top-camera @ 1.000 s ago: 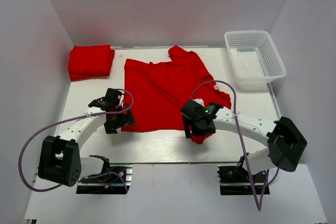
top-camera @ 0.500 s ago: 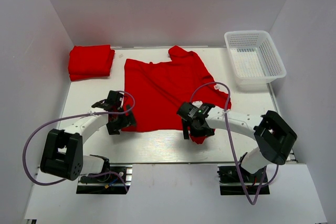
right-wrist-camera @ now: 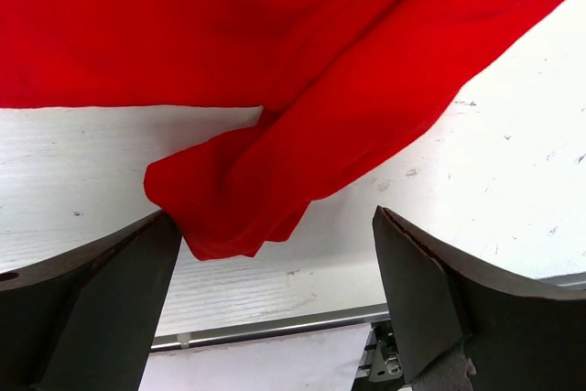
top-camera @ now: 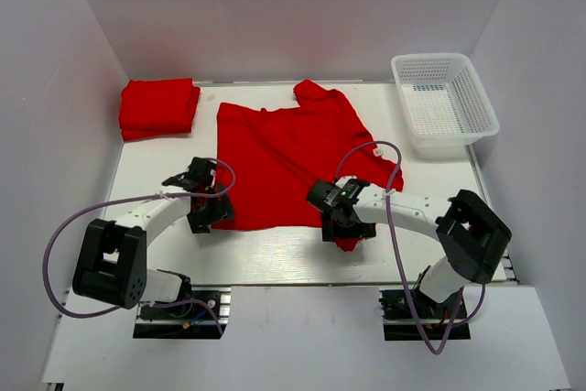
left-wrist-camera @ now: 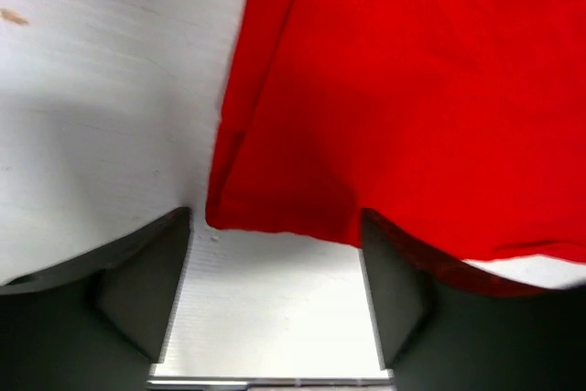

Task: Fold and stack the t-shirts
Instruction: Flatten out the tshirt, then grap the side of the flattened tshirt furthest away from the robot with both arms, then fold the flattened tshirt in 1/3 of the way

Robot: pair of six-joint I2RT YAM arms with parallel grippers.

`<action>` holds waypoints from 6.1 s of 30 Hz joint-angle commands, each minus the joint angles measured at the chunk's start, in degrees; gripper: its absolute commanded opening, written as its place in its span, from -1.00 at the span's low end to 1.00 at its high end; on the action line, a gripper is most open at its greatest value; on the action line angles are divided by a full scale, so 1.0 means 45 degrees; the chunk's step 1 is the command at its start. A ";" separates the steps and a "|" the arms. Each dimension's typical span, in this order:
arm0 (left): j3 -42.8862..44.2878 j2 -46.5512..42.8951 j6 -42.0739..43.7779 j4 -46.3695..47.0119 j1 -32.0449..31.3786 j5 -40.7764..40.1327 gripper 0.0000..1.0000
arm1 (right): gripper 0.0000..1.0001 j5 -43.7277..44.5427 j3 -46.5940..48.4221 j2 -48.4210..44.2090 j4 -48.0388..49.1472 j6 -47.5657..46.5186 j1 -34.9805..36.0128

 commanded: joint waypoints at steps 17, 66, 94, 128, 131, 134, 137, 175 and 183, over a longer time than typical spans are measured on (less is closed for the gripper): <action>-0.0333 0.0647 -0.0181 0.1160 0.0024 -0.0985 -1.00 | 0.80 0.0362 0.0614 -0.0024 -0.0533 0.0056 0.0215; 0.1444 -0.0976 -0.0416 -0.2295 0.0141 -0.2645 -1.00 | -1.00 -0.1242 -0.4484 -0.8635 -0.1606 0.2455 -0.1055; 1.0862 0.1572 0.2004 -0.2472 0.0141 -0.2663 -1.00 | -1.00 0.6510 0.4007 -0.5168 0.0534 -0.0877 -0.3355; 2.1151 -0.2890 0.6871 0.0594 0.0337 0.1362 -1.00 | -1.00 0.2237 1.5262 -0.7641 0.8705 -1.3421 -0.5489; 2.0763 -0.2890 0.6869 0.0594 0.0337 0.1048 -1.00 | -1.00 0.2859 1.4990 -0.7232 0.8764 -1.4025 -0.5411; 1.9515 -0.2890 0.6869 0.0477 0.0337 0.0639 -1.00 | -1.00 0.4572 1.3158 -0.6938 1.0068 -1.4959 -0.5430; 1.6843 -0.2890 0.6557 0.0924 0.0201 -0.0471 -1.00 | -1.00 0.6486 1.0132 -0.6685 1.2841 -1.6112 -0.5430; 1.5199 1.0978 0.6243 0.3446 0.2661 -0.1317 -1.00 | -1.00 0.2471 1.1262 0.7185 0.9370 -1.1273 -0.7832; 1.4159 1.0332 0.6380 0.3895 0.2661 -0.1200 -1.00 | -1.00 0.2119 0.7805 0.4452 0.7867 -0.9536 -0.7774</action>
